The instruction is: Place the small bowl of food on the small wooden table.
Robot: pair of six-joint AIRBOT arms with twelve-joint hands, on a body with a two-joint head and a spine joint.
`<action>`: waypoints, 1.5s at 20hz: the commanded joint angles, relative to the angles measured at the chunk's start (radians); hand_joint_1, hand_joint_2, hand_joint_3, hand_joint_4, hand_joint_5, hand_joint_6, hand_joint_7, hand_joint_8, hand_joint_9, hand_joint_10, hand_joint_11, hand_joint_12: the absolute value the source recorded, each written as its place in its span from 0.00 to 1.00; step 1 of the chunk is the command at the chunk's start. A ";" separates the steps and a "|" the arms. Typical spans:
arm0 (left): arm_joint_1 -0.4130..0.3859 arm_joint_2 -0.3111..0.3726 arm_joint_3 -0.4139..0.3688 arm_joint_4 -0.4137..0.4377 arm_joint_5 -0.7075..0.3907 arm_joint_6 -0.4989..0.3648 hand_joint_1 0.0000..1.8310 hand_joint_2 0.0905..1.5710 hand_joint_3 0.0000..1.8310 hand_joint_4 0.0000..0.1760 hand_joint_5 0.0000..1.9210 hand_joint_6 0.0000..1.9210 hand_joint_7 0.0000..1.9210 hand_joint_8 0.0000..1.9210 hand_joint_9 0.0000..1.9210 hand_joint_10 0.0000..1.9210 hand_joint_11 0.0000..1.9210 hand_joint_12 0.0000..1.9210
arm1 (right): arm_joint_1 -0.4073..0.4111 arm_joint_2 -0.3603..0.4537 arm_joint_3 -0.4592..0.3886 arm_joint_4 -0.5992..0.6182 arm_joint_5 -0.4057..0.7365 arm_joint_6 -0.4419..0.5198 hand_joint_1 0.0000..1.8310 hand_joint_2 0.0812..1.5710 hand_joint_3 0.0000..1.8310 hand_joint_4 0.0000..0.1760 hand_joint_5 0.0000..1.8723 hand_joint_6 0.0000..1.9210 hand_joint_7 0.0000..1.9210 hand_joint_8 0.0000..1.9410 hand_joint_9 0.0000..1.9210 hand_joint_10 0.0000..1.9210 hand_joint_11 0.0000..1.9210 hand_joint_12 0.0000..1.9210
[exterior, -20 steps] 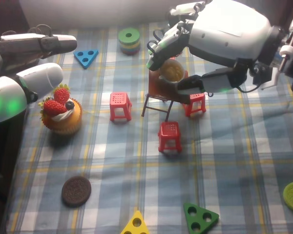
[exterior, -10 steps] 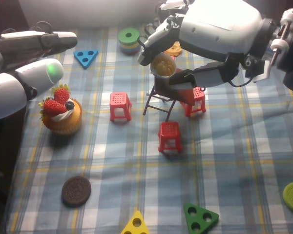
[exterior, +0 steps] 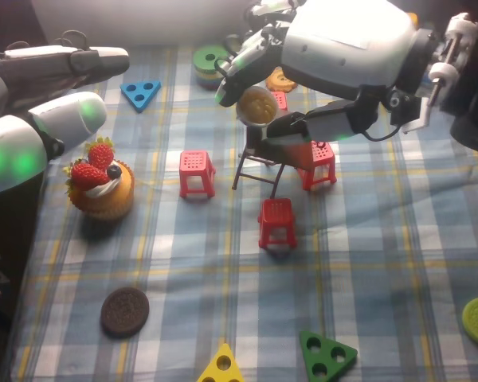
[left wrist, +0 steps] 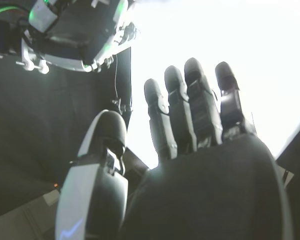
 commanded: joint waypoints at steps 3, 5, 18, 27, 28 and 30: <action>-0.015 -0.006 0.009 0.013 -0.121 -0.009 0.25 0.83 0.00 0.35 0.33 0.00 0.29 0.00 0.22 0.00 0.00 0.19 | 0.022 -0.021 0.015 0.034 0.111 -0.001 0.66 0.69 0.00 0.03 0.52 0.47 0.51 0.55 0.53 0.05 0.19 0.66; -0.019 -0.009 0.010 0.016 -0.119 -0.010 0.24 0.84 0.00 0.41 0.32 0.00 0.26 0.00 0.19 0.00 0.00 0.15 | 0.032 -0.032 0.020 0.034 0.111 -0.001 0.64 0.69 0.00 0.00 0.53 0.50 0.45 0.25 0.49 0.02 0.23 0.56; -0.040 -0.019 0.014 0.022 -0.093 -0.012 0.25 0.82 0.00 0.43 0.33 0.00 0.28 0.00 0.23 0.00 0.00 0.21 | 0.045 -0.009 -0.037 -0.003 0.114 0.000 0.67 0.69 0.00 0.00 0.58 0.41 0.47 0.59 0.53 0.05 0.26 0.70; -0.041 -0.020 0.014 0.021 -0.091 -0.012 0.23 0.83 0.00 0.42 0.33 0.00 0.27 0.00 0.22 0.00 0.00 0.23 | 0.045 0.015 -0.045 -0.036 0.080 0.020 0.68 0.68 0.00 0.00 0.56 0.37 0.52 0.58 0.47 0.21 0.09 0.80; -0.041 -0.020 0.013 0.021 -0.091 -0.012 0.23 0.83 0.00 0.42 0.32 0.00 0.27 0.00 0.21 0.00 0.00 0.23 | 0.045 0.018 -0.045 -0.038 0.075 0.020 0.68 0.68 0.00 0.00 0.55 0.37 0.52 0.58 0.43 0.33 0.12 0.82; -0.041 -0.020 0.014 0.021 -0.091 -0.012 0.25 0.83 0.00 0.43 0.32 0.00 0.27 0.00 0.21 0.00 0.00 0.24 | 0.045 0.021 -0.045 -0.042 0.064 0.020 0.68 0.69 0.00 0.00 0.54 0.38 0.52 0.59 0.40 0.44 0.22 0.79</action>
